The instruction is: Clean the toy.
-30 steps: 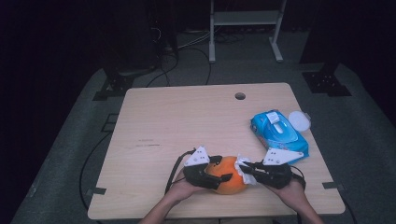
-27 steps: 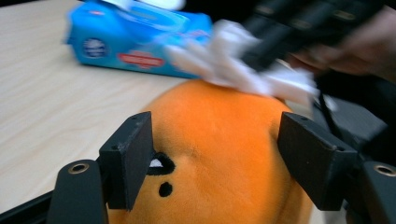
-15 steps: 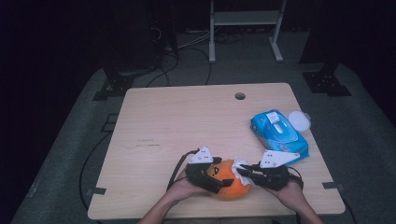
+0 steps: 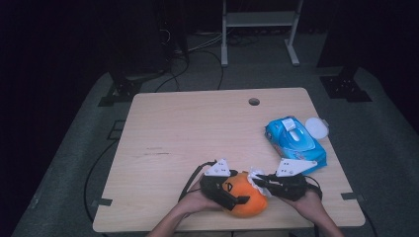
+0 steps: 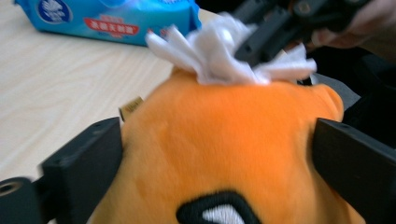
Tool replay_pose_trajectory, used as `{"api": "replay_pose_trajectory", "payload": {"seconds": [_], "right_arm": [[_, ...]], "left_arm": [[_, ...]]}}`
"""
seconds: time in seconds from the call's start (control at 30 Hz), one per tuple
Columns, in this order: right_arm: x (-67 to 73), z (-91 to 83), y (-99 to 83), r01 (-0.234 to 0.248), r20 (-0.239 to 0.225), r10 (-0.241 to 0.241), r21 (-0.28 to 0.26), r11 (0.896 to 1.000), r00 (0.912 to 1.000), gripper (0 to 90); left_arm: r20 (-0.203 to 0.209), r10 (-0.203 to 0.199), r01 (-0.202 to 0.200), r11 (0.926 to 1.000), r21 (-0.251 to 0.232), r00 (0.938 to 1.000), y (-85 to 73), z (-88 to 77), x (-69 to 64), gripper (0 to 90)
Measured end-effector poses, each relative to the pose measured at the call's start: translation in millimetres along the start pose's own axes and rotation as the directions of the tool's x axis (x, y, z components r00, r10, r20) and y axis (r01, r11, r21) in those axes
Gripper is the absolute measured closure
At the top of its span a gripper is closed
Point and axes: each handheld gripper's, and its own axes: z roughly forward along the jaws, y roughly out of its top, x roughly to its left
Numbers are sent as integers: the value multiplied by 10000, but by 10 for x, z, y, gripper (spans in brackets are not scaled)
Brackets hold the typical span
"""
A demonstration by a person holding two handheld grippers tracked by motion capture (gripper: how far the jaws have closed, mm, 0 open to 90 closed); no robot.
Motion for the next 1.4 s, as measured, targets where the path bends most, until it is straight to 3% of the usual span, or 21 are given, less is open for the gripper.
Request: {"api": "replay_pose_trajectory", "payload": {"seconds": [0.13,0.23,0.3,0.4,0.53,0.77,0.93,0.97,1.1,1.13,1.2,1.4], "right_arm": [[-64,-54,-9,-329,34,330,-276,9991,9994,819],[-84,-91,-1,-316,414,336,-465,9984,9986,817],[-95,-127,-3,-336,698,374,-541,9980,9969,817],[-156,-200,-24,-467,930,523,-610,9970,9943,817],[-238,-298,-112,-689,1331,746,-468,9965,9883,816],[-344,-423,-307,-1002,1875,1005,-108,9949,9771,808],[-357,-445,-476,-1231,1919,1140,364,9917,9748,808],[-365,-449,-512,-1291,1943,1185,429,9907,9738,807],[-392,-464,-589,-1598,1930,1499,366,9865,9697,767],[-395,-464,-586,-1619,1910,1533,306,9863,9695,756],[-385,-451,-572,-1621,1928,1557,179,9866,9688,707],[-361,-405,-586,-1754,1928,1718,17,9845,9661,592]], "left_arm": [[-622,707,-716,9973,-132,9956,43,-38,-82,313],[-1033,1080,-1113,9934,-271,9888,78,-50,-131,371],[-1464,1321,-1374,9902,-264,9804,96,-75,-140,383],[-1945,1232,-1324,9906,-351,9731,102,-135,-95,386],[-2753,1335,-1484,9884,-338,9521,97,-207,-26,383],[-3096,1066,-1266,9909,-450,9449,76,-261,78,378],[-3507,1217,-1455,9885,-422,9286,94,-290,123,379],[-3507,1217,-1455,9885,-422,9286,94,-290,123,379],[-4243,1129,-1457,9883,-456,8985,93,-333,256,381],[-4324,1069,-1386,9894,-425,8953,72,-334,270,377],[-4267,815,-1174,9914,-586,9007,22,-345,282,356],[-4063,713,-1076,9919,-672,9110,7,-372,287,273]]}}
